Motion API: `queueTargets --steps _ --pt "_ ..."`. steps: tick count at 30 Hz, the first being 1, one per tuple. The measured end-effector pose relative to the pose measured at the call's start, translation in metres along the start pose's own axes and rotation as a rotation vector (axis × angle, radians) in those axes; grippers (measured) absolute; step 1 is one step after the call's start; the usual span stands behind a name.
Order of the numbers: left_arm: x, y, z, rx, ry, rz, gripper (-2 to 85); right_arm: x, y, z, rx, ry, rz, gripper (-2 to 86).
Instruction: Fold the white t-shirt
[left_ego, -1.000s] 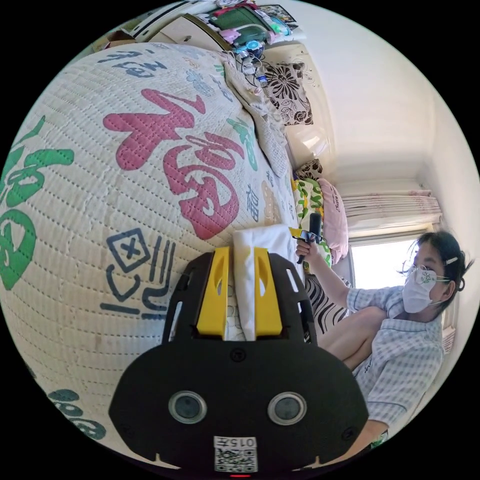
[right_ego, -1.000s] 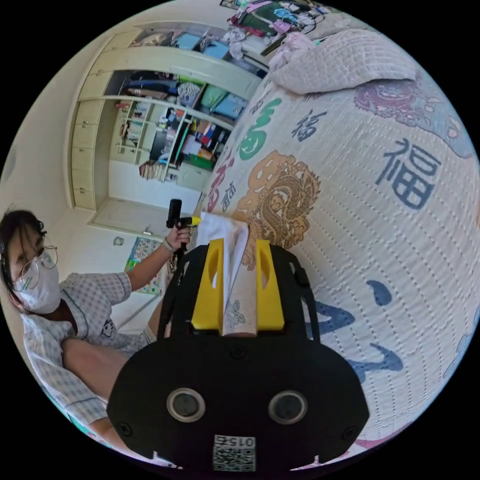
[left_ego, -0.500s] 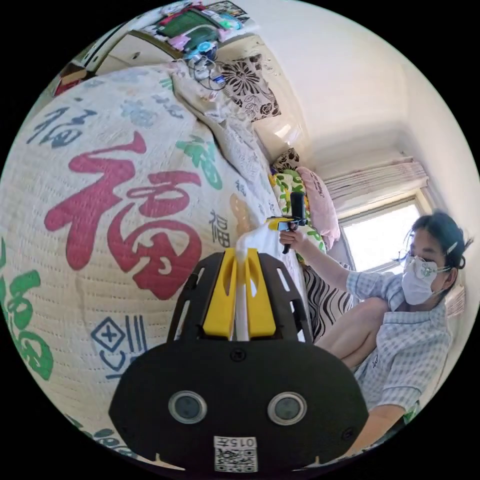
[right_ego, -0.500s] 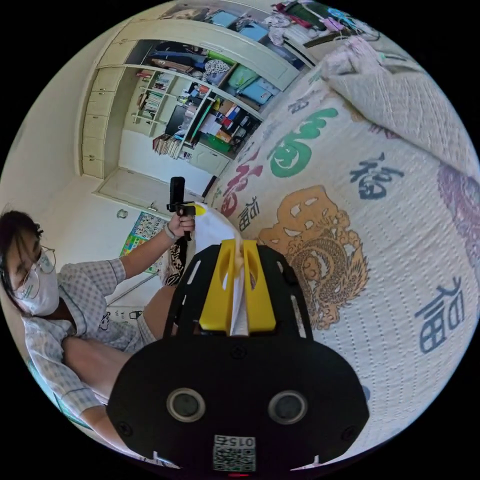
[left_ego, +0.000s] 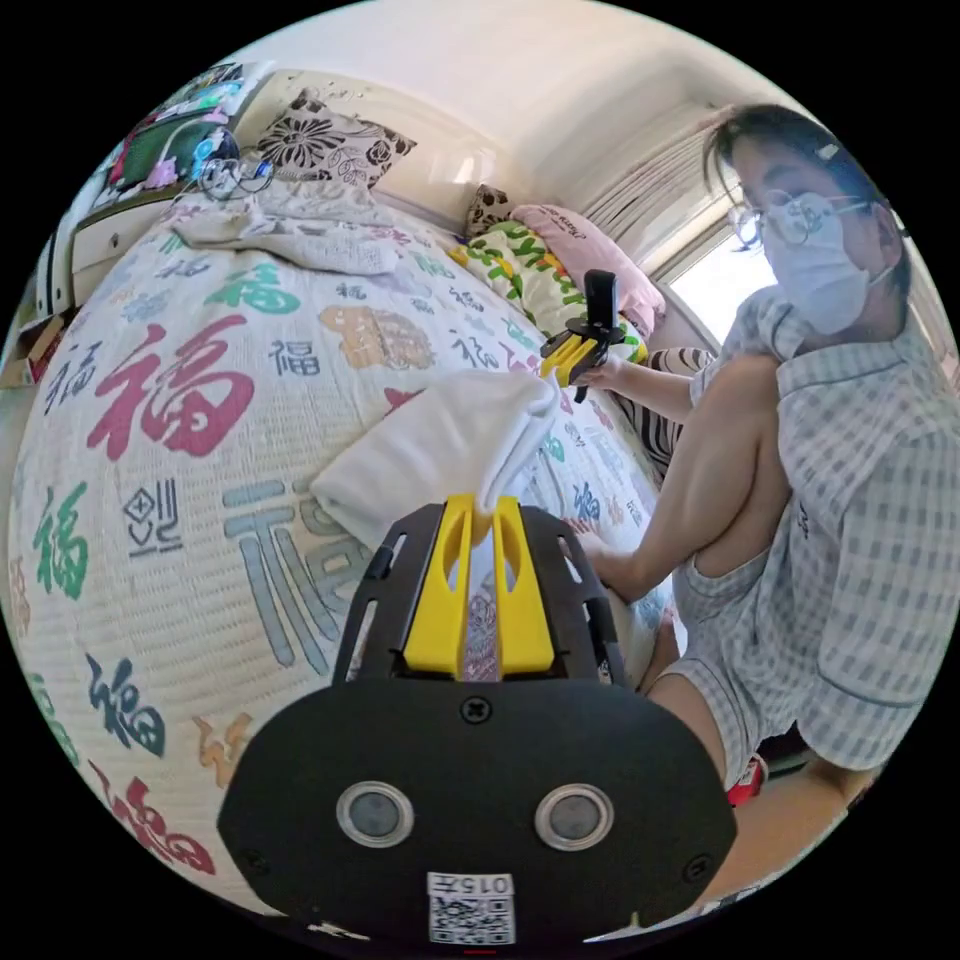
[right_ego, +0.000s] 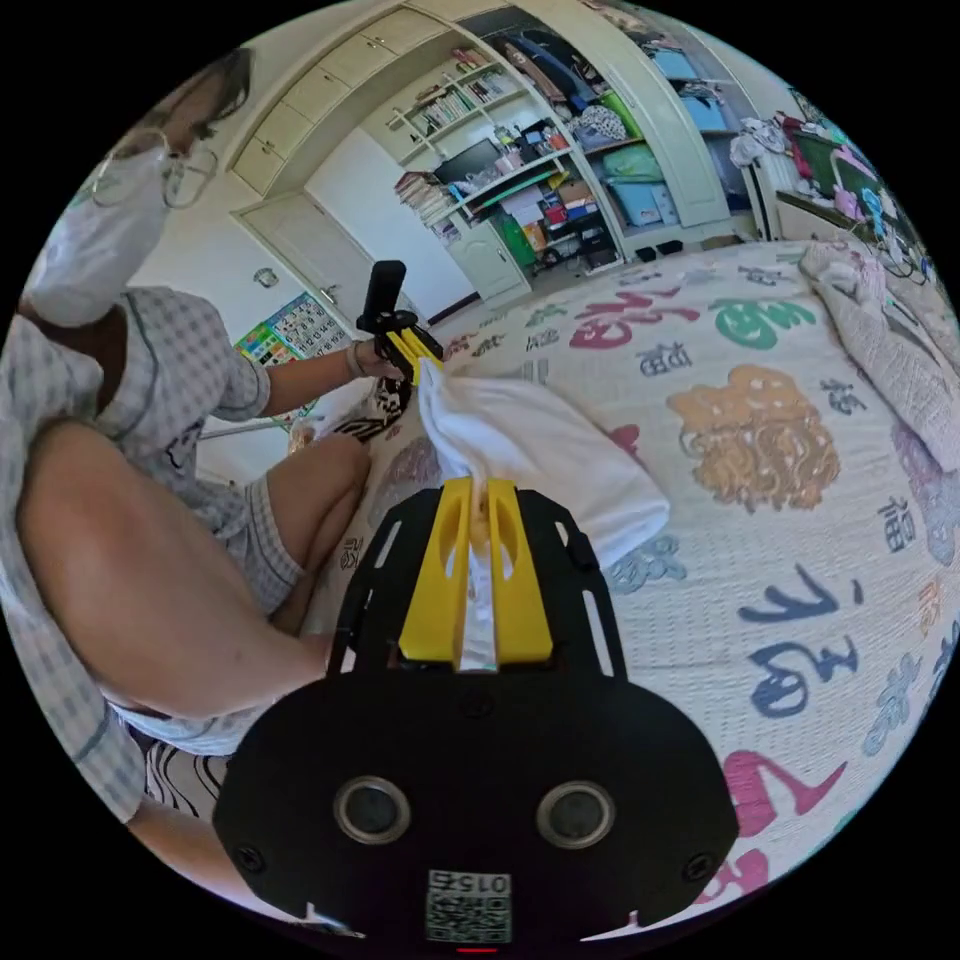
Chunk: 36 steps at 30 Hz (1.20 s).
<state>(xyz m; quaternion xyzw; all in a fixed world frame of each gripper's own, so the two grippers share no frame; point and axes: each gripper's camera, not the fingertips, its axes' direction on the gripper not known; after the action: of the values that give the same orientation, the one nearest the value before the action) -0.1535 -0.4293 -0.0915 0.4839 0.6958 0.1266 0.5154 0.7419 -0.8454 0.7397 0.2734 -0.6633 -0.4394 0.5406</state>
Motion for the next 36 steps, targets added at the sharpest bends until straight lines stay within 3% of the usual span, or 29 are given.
queueTargets --steps 5,9,14,18,20,24,27,29,31,36 --pt "0.035 0.061 0.031 -0.058 -0.150 -0.128 5.3 -0.017 0.029 0.089 -0.274 0.188 0.004 5.4" --pt "0.059 0.088 0.017 -0.052 -0.170 -0.193 6.5 -0.028 0.033 0.093 -0.272 0.196 0.057 6.9" --pt "0.102 0.102 -0.018 0.071 -0.164 -0.193 7.1 -0.045 0.016 0.098 -0.098 0.185 0.026 7.0" --pt "0.107 0.100 0.008 -0.008 -0.153 -0.186 6.6 -0.035 0.002 0.160 -0.211 0.146 0.005 3.8" --pt "0.100 0.116 0.026 -0.111 -0.197 -0.217 4.1 -0.024 0.008 0.197 -0.322 0.227 0.052 0.1" --pt "0.099 0.153 0.008 -0.110 -0.200 -0.299 1.7 -0.017 0.021 0.206 -0.332 0.188 0.114 -0.4" --pt "0.101 0.184 -0.028 -0.048 -0.163 -0.391 4.9 0.001 0.032 0.189 -0.204 0.111 0.257 1.8" --pt "0.091 0.216 -0.066 0.135 -0.034 -0.495 9.5 0.031 0.043 0.169 -0.014 -0.007 0.401 6.7" --pt "0.078 0.236 -0.084 0.207 0.017 -0.568 12.5 0.056 0.047 0.167 0.080 -0.061 0.476 10.6" --pt "0.044 0.260 -0.084 0.253 0.170 -0.623 15.8 0.103 0.027 0.212 0.085 -0.221 0.532 11.8"
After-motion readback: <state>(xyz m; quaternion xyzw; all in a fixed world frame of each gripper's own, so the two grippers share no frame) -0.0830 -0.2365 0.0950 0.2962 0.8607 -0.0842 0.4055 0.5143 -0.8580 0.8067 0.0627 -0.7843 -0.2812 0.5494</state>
